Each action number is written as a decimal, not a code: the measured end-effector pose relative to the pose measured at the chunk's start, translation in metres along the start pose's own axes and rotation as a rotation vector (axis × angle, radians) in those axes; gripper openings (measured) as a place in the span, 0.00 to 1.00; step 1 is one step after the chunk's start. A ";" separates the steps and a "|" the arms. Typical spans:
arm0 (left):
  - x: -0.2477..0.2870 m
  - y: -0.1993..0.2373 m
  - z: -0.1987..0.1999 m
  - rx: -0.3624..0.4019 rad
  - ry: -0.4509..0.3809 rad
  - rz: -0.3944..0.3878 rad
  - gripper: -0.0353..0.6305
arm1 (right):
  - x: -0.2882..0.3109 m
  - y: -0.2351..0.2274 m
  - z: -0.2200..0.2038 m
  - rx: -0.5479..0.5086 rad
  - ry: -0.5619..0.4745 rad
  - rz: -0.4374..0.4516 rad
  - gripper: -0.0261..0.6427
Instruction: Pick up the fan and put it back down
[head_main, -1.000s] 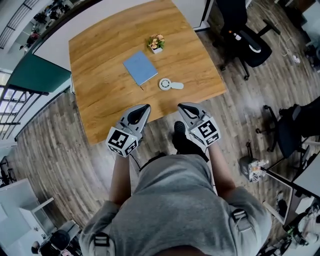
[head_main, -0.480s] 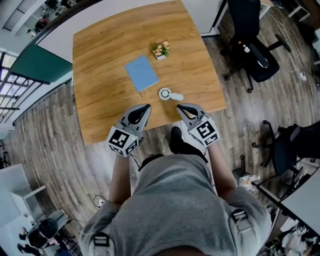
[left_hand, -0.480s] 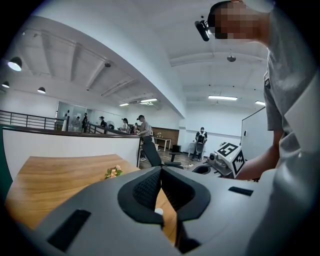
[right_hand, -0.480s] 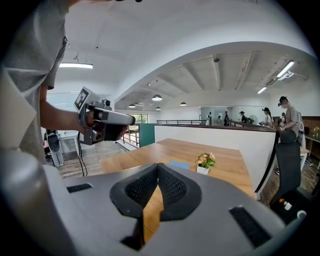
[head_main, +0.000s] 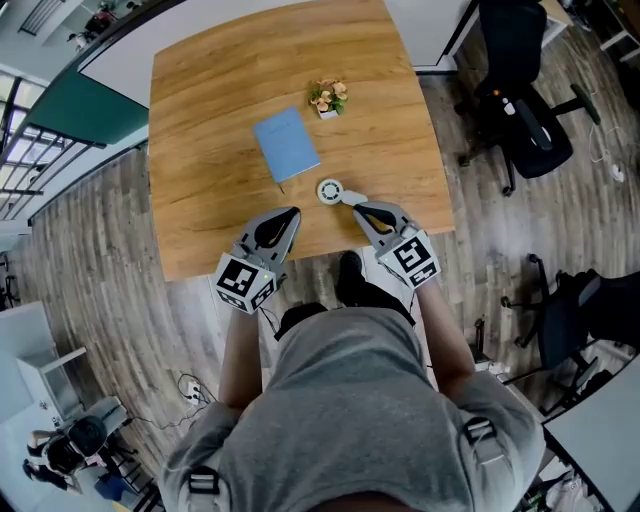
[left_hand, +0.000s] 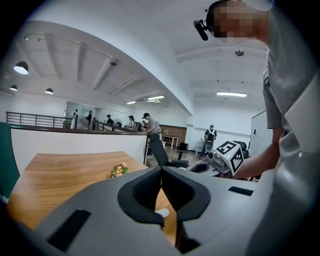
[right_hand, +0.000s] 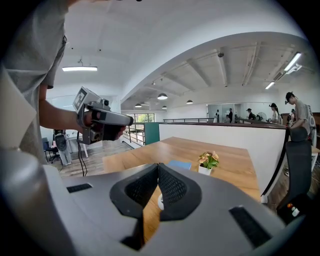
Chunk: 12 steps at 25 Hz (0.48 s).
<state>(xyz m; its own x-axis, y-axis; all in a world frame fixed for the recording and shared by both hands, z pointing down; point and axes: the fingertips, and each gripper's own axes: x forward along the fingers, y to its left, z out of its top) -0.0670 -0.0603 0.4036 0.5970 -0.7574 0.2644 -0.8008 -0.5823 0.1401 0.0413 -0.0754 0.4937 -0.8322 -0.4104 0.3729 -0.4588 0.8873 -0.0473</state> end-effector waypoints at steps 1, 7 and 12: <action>0.002 0.001 -0.001 -0.002 0.001 0.004 0.08 | 0.002 -0.002 -0.001 -0.003 0.002 0.008 0.05; 0.008 0.001 -0.007 -0.005 0.020 0.001 0.08 | 0.007 -0.008 0.004 -0.005 -0.013 0.025 0.05; 0.013 -0.001 -0.005 -0.004 0.020 -0.003 0.08 | 0.008 -0.008 0.002 -0.002 -0.006 0.035 0.05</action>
<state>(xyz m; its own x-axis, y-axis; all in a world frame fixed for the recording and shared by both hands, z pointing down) -0.0585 -0.0679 0.4112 0.5979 -0.7498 0.2835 -0.7996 -0.5828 0.1449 0.0381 -0.0863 0.4952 -0.8497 -0.3800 0.3655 -0.4283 0.9017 -0.0582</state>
